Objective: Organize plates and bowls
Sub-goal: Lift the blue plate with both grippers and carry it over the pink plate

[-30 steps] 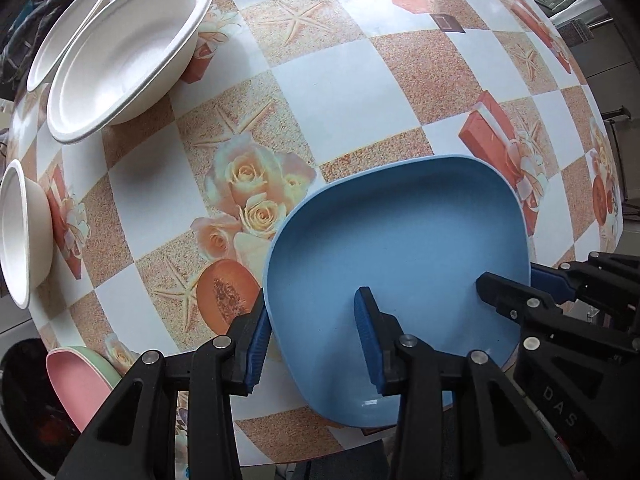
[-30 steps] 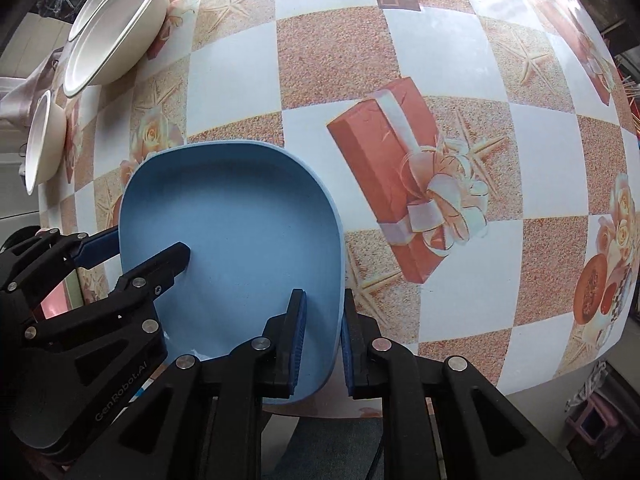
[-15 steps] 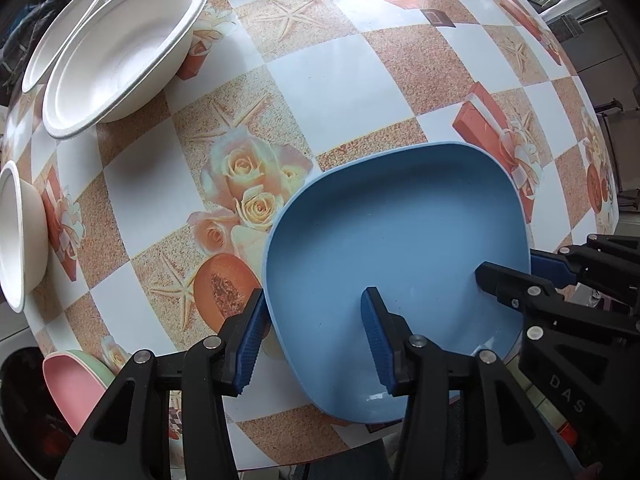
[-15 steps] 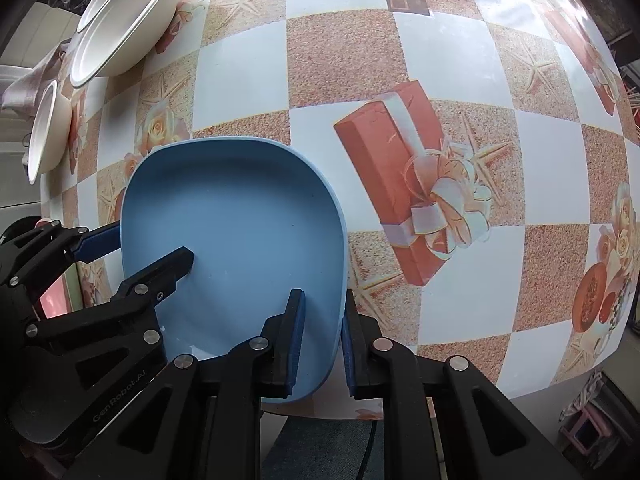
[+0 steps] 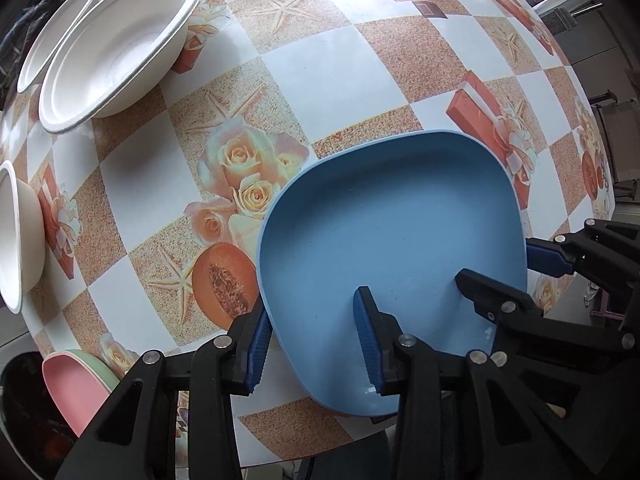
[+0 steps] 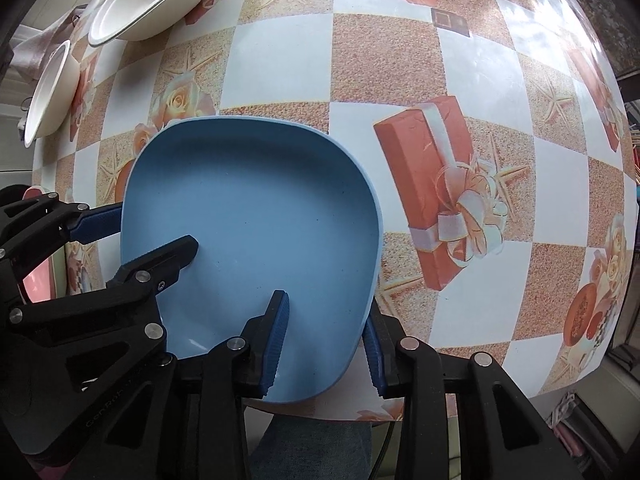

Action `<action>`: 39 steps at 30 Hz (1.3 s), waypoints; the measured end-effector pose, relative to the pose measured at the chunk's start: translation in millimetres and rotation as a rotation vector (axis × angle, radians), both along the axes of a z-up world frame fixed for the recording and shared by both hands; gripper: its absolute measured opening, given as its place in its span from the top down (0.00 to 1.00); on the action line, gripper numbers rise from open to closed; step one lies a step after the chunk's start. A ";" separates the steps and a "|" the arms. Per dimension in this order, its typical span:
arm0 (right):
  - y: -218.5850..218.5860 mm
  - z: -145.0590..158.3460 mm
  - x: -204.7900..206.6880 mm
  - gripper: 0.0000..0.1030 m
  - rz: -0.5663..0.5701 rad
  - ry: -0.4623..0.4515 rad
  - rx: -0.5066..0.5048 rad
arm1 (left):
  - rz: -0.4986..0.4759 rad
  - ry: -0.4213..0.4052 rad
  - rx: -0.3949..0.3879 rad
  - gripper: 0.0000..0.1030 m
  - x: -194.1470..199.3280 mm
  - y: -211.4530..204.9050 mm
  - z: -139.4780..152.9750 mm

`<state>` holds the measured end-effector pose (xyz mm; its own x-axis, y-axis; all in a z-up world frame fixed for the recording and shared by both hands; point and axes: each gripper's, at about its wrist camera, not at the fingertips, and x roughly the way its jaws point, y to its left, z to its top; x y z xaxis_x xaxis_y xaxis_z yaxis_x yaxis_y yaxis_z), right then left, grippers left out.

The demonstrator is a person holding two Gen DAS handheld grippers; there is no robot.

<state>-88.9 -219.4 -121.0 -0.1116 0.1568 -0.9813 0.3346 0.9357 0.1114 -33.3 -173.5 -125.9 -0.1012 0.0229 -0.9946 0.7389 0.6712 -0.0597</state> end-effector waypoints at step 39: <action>57.3 40.2 4.4 0.86 0.055 0.024 0.131 | 0.094 -0.027 -0.044 0.59 20.2 127.9 62.5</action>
<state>-84.5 -162.1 -80.8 -0.1464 0.2766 -0.9498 0.2870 0.9307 0.2268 -13.1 -45.6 -63.4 -0.0736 -0.0288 -0.9969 0.6747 0.7347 -0.0711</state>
